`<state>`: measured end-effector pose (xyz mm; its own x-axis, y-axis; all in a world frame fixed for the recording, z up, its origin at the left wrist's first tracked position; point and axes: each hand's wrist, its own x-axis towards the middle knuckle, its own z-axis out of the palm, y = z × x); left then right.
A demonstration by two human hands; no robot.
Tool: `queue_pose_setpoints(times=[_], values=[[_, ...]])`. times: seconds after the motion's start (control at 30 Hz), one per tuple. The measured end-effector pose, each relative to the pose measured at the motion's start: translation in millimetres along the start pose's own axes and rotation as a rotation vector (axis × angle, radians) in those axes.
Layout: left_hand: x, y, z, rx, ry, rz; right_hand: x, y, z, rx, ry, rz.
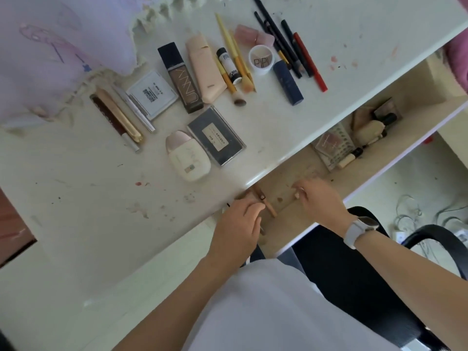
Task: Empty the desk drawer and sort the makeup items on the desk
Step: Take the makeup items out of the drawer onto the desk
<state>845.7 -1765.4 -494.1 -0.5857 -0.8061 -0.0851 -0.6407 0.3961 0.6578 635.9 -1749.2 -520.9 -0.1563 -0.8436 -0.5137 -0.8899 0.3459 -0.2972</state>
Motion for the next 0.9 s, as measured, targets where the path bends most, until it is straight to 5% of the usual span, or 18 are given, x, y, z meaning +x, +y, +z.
queue_pose_setpoints(times=[0.1,0.2,0.43,0.63,0.9], values=[[12,-2,30,0.12,-0.381,-0.013,13,16,16,-0.277,-0.261,0.029],[28,-8,53,0.467,-0.671,0.021,29,18,23,-0.445,-0.285,-0.067],[37,-8,87,0.653,-0.926,0.197,46,29,37,-0.586,-0.327,-0.074],[36,-8,89,0.707,-1.023,0.111,46,38,44,-0.519,-0.301,-0.107],[37,-11,71,0.629,-0.72,0.33,42,30,44,-0.393,-0.457,-0.129]])
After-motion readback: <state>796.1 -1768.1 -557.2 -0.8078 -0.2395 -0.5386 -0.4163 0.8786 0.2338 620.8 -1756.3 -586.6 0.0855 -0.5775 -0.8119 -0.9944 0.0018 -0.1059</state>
